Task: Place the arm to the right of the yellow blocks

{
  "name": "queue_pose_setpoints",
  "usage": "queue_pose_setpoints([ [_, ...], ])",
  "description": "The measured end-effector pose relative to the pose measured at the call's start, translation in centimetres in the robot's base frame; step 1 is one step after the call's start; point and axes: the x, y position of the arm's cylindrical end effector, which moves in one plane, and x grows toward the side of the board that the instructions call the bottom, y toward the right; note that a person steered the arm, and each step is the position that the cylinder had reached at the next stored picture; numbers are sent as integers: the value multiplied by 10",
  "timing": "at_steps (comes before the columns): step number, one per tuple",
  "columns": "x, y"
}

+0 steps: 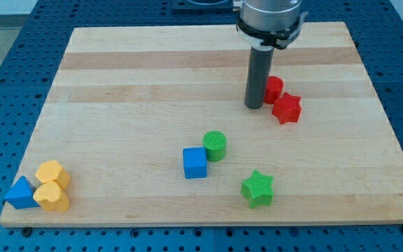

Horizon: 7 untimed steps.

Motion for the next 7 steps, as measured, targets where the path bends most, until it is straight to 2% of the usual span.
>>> queue_pose_setpoints([
  [1, -9, -26],
  [2, -34, -26],
  [4, -38, 8],
  [7, -38, 26],
])
